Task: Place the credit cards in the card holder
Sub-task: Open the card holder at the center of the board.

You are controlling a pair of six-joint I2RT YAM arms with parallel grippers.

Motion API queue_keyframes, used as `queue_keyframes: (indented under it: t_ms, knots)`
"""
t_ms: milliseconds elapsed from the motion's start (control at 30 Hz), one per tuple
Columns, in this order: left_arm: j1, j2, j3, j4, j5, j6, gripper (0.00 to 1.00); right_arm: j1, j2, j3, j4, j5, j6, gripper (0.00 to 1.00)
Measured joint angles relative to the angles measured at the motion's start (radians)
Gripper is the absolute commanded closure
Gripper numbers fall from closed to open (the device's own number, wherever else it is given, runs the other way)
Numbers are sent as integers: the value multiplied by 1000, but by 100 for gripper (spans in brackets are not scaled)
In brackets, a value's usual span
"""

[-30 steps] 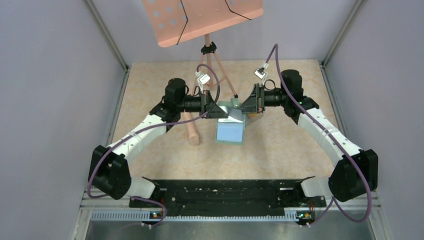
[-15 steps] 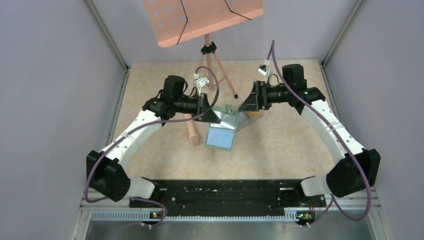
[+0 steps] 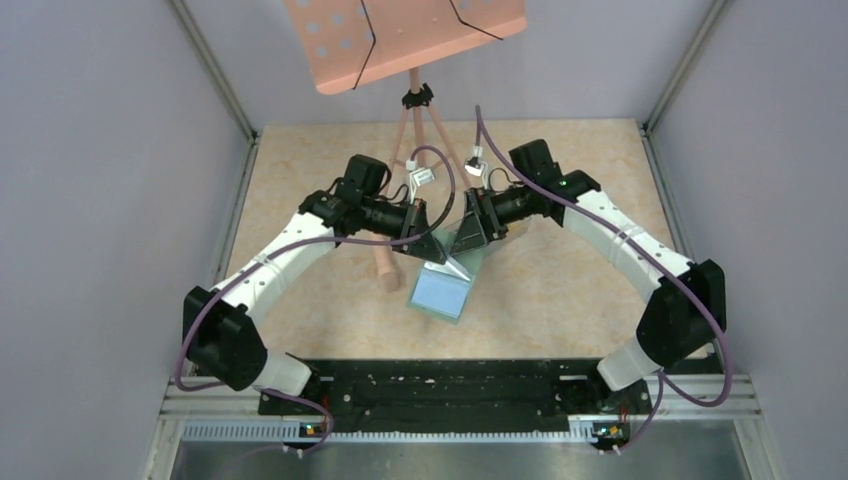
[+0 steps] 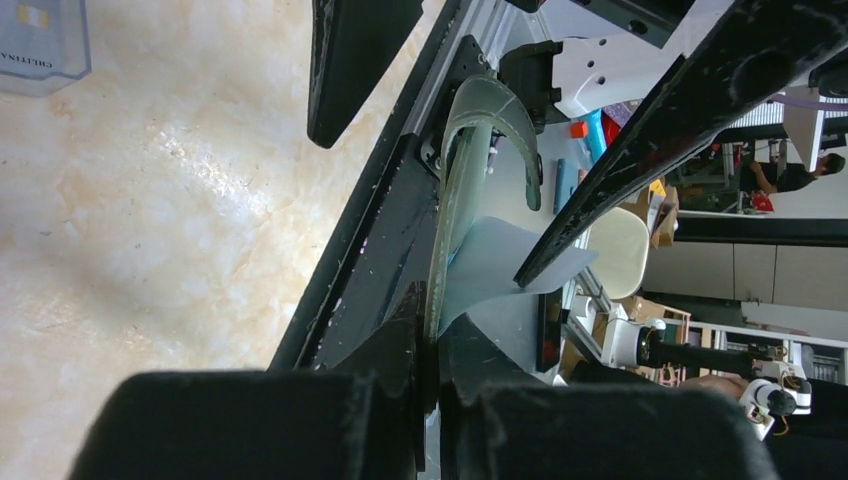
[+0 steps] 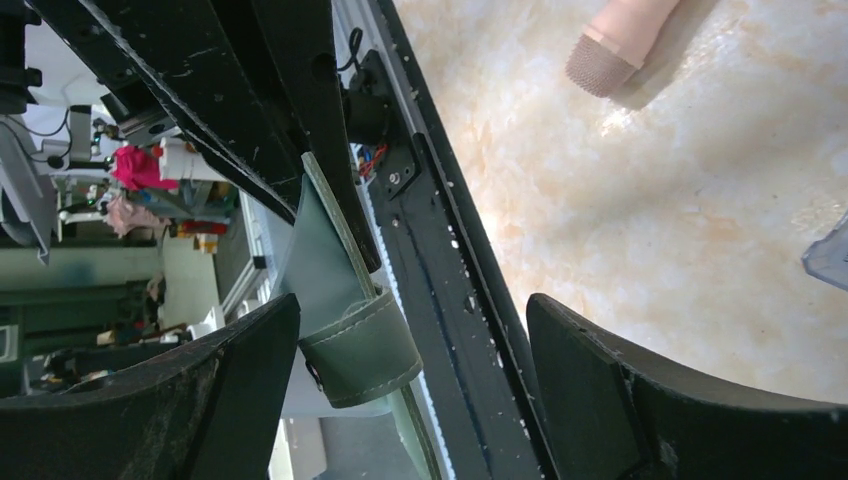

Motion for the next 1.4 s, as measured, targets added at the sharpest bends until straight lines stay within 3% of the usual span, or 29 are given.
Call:
queue_keyframes:
  t_ms: [600, 933, 1100, 1167, 1400]
  knots:
    - [-6, 37, 27, -121, -41, 75, 100, 13, 11, 74, -63, -10, -19, 18]
    - [-16, 42, 43, -121, -55, 63, 99, 61, 67, 72, -129, 4, -80, 60]
    - [-18, 41, 42, -88, -54, 42, 96, 61, 67, 49, -118, -26, -90, 100]
    - [-19, 40, 42, -89, -55, 34, 90, 60, 67, 31, -106, -37, -86, 100]
    - [-23, 16, 31, -41, -104, 1, 34, 50, 65, -15, -60, -34, -45, 100]
